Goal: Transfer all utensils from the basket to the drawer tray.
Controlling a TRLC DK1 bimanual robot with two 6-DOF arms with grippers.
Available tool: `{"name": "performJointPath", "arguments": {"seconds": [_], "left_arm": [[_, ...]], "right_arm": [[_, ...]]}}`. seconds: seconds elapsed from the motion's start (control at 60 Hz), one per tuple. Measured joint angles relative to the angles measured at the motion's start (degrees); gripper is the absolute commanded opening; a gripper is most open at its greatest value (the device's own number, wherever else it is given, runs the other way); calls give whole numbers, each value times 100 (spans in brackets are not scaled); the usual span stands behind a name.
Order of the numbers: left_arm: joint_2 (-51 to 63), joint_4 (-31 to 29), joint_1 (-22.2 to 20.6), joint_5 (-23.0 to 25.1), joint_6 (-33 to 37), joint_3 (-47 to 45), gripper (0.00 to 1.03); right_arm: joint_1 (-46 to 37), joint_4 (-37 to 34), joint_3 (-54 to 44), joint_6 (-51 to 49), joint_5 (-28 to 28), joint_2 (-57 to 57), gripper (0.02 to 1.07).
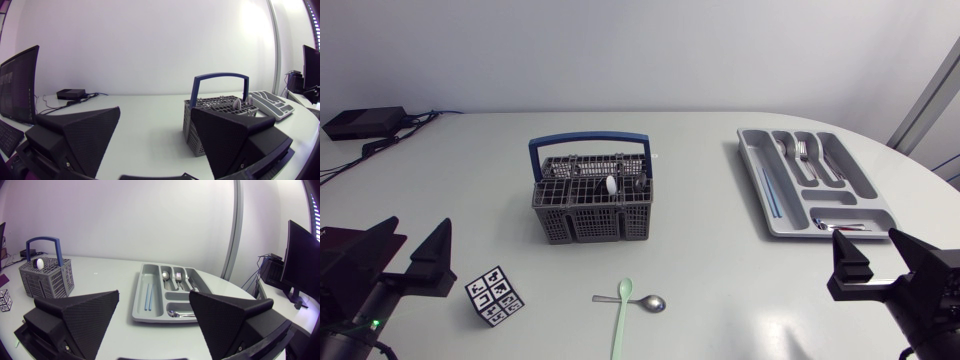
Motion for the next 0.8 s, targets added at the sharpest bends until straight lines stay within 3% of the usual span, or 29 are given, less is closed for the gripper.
{"name": "performJointPath", "arguments": {"seconds": [0.383,0.517,0.8], "left_arm": [[-2,-11,2,0,2,2,99],[0,-304,2,-2,2,149,99],[1043,-791,-293,-4,-258,1250,98]], "right_arm": [[4,2,0,0,-2,0,103],[4,0,7,0,0,0,103],[249,7,236,0,0,302,103]]}}
